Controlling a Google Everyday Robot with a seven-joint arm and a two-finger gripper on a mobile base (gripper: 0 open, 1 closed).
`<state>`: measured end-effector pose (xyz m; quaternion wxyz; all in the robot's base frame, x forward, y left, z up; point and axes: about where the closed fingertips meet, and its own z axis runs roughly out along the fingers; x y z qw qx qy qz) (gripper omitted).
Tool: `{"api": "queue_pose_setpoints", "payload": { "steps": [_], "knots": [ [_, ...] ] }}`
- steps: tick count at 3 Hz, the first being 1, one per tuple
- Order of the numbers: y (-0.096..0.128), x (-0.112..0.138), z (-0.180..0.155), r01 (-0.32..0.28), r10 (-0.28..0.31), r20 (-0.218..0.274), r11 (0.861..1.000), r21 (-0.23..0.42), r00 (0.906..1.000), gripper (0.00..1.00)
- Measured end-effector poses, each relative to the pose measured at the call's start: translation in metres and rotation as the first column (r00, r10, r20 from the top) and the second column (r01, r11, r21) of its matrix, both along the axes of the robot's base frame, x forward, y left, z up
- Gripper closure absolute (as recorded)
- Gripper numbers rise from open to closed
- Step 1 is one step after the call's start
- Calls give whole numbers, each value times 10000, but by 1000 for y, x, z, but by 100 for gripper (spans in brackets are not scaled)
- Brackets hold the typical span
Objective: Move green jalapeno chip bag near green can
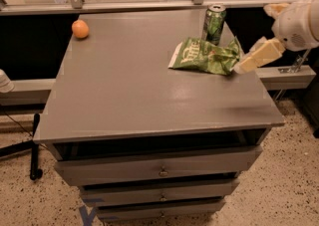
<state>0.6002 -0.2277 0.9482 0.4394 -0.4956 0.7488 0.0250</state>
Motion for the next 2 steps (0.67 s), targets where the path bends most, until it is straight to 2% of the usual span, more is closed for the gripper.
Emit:
{"api": "queue_pose_setpoints", "payload": {
  "steps": [1, 2],
  "knots": [
    [-27, -59, 27, 1121, -1169, 403, 9881, 1049, 9923, 0],
    [-63, -87, 30, 1938, -2001, 335, 9712, 1384, 9792, 0]
  ]
}}
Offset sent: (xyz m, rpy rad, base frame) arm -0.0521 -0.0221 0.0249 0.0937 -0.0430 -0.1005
